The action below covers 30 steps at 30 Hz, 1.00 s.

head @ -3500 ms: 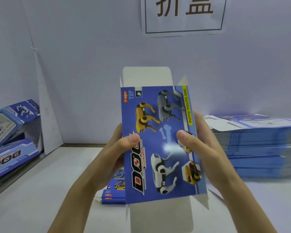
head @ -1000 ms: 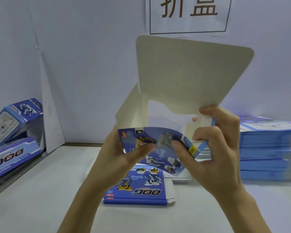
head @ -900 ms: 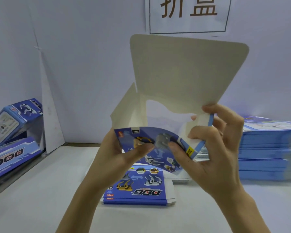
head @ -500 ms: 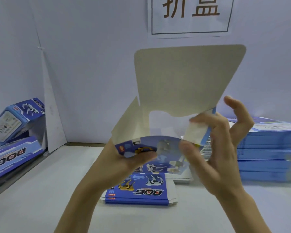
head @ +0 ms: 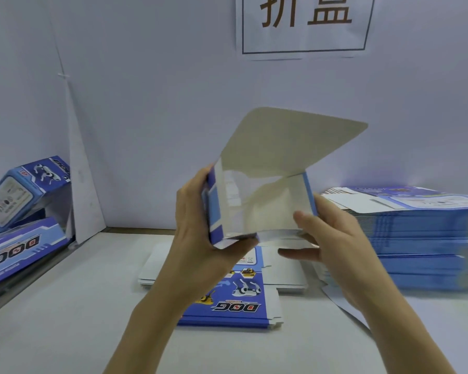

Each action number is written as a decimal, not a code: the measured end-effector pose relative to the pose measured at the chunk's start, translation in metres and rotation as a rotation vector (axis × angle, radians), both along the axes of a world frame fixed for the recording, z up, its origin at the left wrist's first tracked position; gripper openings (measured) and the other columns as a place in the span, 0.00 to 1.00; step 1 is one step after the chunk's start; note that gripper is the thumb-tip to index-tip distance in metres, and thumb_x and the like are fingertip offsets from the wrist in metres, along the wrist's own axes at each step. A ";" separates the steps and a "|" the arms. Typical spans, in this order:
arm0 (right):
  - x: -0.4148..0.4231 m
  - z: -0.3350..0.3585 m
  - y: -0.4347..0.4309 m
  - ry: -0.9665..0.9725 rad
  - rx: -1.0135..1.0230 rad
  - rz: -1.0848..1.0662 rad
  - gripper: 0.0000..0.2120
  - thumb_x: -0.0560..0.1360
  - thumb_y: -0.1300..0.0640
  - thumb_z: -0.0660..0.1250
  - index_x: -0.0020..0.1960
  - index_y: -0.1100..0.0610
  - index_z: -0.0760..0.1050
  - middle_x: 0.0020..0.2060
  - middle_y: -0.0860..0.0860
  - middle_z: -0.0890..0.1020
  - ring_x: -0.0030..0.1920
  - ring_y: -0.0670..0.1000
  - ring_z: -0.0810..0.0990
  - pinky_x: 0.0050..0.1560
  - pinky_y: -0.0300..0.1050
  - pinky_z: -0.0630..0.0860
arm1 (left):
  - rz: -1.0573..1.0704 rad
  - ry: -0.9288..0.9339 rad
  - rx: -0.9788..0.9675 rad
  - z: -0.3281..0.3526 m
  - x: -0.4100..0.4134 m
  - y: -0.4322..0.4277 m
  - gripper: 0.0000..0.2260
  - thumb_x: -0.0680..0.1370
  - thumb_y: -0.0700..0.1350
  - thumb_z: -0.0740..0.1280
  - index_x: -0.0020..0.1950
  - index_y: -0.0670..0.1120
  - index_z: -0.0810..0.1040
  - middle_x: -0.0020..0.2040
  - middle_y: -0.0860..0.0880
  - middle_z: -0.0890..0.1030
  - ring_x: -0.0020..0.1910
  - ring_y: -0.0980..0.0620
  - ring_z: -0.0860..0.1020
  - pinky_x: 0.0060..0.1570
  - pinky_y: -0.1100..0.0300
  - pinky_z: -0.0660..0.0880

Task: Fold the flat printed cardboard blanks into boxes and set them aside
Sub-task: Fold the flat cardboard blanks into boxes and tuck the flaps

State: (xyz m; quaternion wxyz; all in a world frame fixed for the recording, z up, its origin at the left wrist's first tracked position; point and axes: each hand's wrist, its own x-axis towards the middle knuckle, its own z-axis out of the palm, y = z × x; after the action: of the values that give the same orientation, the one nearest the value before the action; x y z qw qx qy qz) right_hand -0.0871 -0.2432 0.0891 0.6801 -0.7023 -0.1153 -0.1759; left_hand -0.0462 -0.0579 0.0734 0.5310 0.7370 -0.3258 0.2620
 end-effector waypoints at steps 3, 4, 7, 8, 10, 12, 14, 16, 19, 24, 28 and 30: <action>0.001 0.002 -0.004 0.021 -0.002 -0.018 0.10 0.77 0.59 0.65 0.55 0.49 0.78 0.42 0.48 0.86 0.45 0.50 0.85 0.44 0.51 0.84 | -0.036 0.061 -0.039 0.001 0.001 0.006 0.46 0.63 0.45 0.77 0.75 0.54 0.54 0.69 0.49 0.67 0.69 0.49 0.69 0.60 0.51 0.76; 0.001 0.002 -0.006 0.031 0.016 -0.032 0.09 0.75 0.54 0.68 0.55 0.50 0.79 0.40 0.46 0.86 0.43 0.51 0.85 0.45 0.53 0.84 | -0.048 0.052 -0.028 0.002 0.001 0.007 0.45 0.64 0.45 0.76 0.75 0.54 0.55 0.69 0.50 0.67 0.70 0.50 0.69 0.61 0.51 0.76; 0.001 0.002 -0.009 0.040 0.016 -0.120 0.21 0.65 0.42 0.70 0.53 0.52 0.78 0.35 0.43 0.84 0.38 0.50 0.85 0.43 0.52 0.84 | -0.074 -0.012 0.016 0.003 0.000 0.005 0.41 0.68 0.43 0.75 0.75 0.52 0.57 0.70 0.50 0.67 0.71 0.48 0.68 0.63 0.49 0.74; 0.002 0.001 -0.008 0.033 0.010 -0.149 0.18 0.67 0.43 0.71 0.53 0.52 0.79 0.36 0.45 0.84 0.39 0.50 0.85 0.41 0.51 0.84 | -0.095 -0.009 0.024 0.002 -0.001 0.002 0.41 0.68 0.44 0.75 0.75 0.52 0.56 0.71 0.50 0.66 0.71 0.47 0.67 0.63 0.49 0.74; 0.004 -0.002 -0.006 0.006 0.010 -0.201 0.05 0.74 0.52 0.70 0.49 0.52 0.80 0.38 0.50 0.84 0.41 0.52 0.85 0.38 0.49 0.84 | -0.181 0.060 0.048 0.001 -0.005 0.002 0.43 0.69 0.50 0.75 0.77 0.56 0.52 0.74 0.53 0.62 0.73 0.48 0.65 0.63 0.48 0.75; 0.006 -0.005 -0.006 0.001 0.012 -0.258 0.06 0.77 0.57 0.67 0.44 0.53 0.81 0.38 0.54 0.83 0.41 0.54 0.85 0.35 0.48 0.83 | -0.258 0.239 0.095 0.011 -0.009 -0.003 0.46 0.67 0.62 0.71 0.78 0.61 0.48 0.77 0.60 0.55 0.76 0.52 0.58 0.68 0.49 0.69; 0.007 -0.005 -0.007 0.017 0.015 -0.275 0.09 0.78 0.58 0.66 0.40 0.53 0.81 0.35 0.53 0.82 0.40 0.54 0.84 0.34 0.47 0.83 | -0.217 0.435 -0.012 0.029 -0.005 -0.013 0.39 0.73 0.62 0.62 0.79 0.51 0.51 0.79 0.53 0.55 0.77 0.50 0.55 0.74 0.50 0.60; 0.006 -0.005 -0.006 0.014 0.008 -0.265 0.09 0.78 0.58 0.67 0.40 0.53 0.82 0.33 0.50 0.83 0.39 0.53 0.84 0.33 0.48 0.83 | -0.345 0.473 -0.121 0.029 -0.008 -0.005 0.24 0.83 0.51 0.54 0.77 0.43 0.57 0.76 0.46 0.62 0.75 0.46 0.61 0.74 0.49 0.58; 0.005 -0.007 -0.001 0.001 -0.031 -0.257 0.08 0.78 0.58 0.67 0.42 0.53 0.82 0.35 0.50 0.84 0.38 0.50 0.85 0.33 0.47 0.82 | -0.326 0.548 -0.195 0.031 -0.014 -0.007 0.26 0.79 0.51 0.60 0.75 0.45 0.63 0.68 0.46 0.73 0.64 0.45 0.73 0.68 0.46 0.68; 0.005 -0.010 0.008 -0.008 -0.042 -0.277 0.06 0.78 0.57 0.67 0.45 0.54 0.82 0.35 0.50 0.83 0.36 0.47 0.83 0.33 0.46 0.82 | -0.275 0.544 -0.165 0.032 -0.018 -0.002 0.38 0.62 0.58 0.62 0.73 0.55 0.65 0.62 0.51 0.78 0.59 0.48 0.73 0.66 0.38 0.65; 0.002 -0.009 0.007 -0.015 -0.109 -0.266 0.10 0.77 0.60 0.66 0.41 0.50 0.81 0.32 0.46 0.82 0.32 0.43 0.81 0.30 0.44 0.81 | -0.356 0.566 -0.220 0.017 -0.010 0.005 0.33 0.61 0.59 0.65 0.67 0.60 0.70 0.57 0.57 0.81 0.54 0.50 0.77 0.55 0.49 0.71; 0.001 -0.010 0.009 -0.042 -0.168 -0.287 0.12 0.77 0.61 0.66 0.38 0.49 0.81 0.34 0.49 0.82 0.34 0.47 0.79 0.28 0.42 0.80 | -0.290 0.496 -0.259 0.014 -0.006 0.005 0.20 0.66 0.53 0.65 0.59 0.61 0.73 0.48 0.59 0.80 0.47 0.56 0.75 0.48 0.56 0.73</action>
State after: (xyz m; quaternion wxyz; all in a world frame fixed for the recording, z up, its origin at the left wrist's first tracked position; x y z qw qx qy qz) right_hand -0.0858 -0.2340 0.0789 0.5843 -0.7620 -0.0424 -0.2758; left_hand -0.0519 -0.0528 0.0870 0.7158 0.6504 -0.2519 0.0350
